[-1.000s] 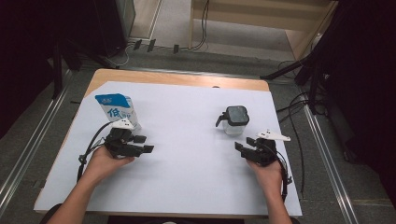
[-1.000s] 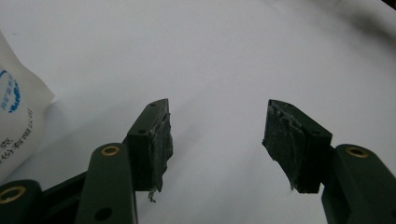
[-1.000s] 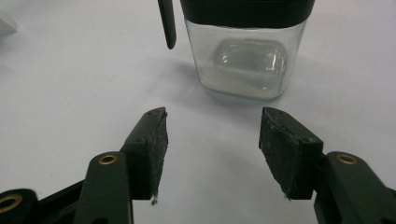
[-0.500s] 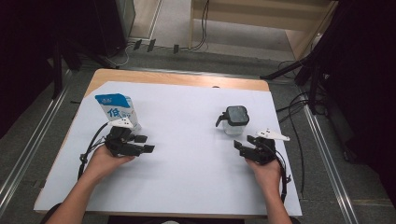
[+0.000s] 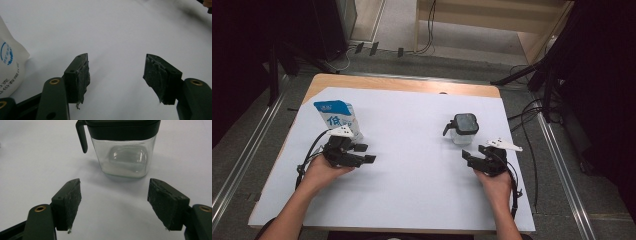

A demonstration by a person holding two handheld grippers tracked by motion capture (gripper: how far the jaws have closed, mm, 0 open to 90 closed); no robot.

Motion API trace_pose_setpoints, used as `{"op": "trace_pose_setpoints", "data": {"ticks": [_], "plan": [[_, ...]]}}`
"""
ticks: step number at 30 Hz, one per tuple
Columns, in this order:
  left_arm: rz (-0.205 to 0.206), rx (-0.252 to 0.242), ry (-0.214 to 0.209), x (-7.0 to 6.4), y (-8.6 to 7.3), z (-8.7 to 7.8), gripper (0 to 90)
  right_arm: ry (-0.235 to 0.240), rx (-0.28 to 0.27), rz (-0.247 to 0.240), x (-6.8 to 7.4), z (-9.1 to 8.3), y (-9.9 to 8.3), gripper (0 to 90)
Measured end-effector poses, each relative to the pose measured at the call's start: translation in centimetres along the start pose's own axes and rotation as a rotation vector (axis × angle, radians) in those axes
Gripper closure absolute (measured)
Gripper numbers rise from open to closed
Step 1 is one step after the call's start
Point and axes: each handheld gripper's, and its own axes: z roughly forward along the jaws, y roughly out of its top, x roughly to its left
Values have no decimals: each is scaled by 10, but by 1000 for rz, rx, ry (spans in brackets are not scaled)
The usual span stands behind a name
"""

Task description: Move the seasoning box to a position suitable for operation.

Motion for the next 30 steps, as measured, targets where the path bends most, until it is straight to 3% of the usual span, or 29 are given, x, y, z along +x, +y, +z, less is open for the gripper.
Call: {"op": "trace_pose_setpoints", "data": {"ticks": [12, 16, 19, 24, 27, 30], "plan": [[-7, 14, -5, -6, 0, -2, 391, -49, -6, 1, 2, 6, 3, 173], [-10, 9, -10, -8, 0, -5, 384, -26, -3, 24, 0, 9, 3, 152], [-1, 28, 12, -10, -1, -4, 371, -20, -7, 21, 0, 12, 5, 150], [-17, 25, 2, -9, -1, -2, 375, -39, -24, 15, 1, 12, 8, 150], [-19, 22, -7, -10, -2, -2, 374, -94, -19, -7, 5, 19, 14, 149], [-29, 7, -17, -10, -2, -5, 374, -98, -28, -3, 6, 23, 16, 147]]}}
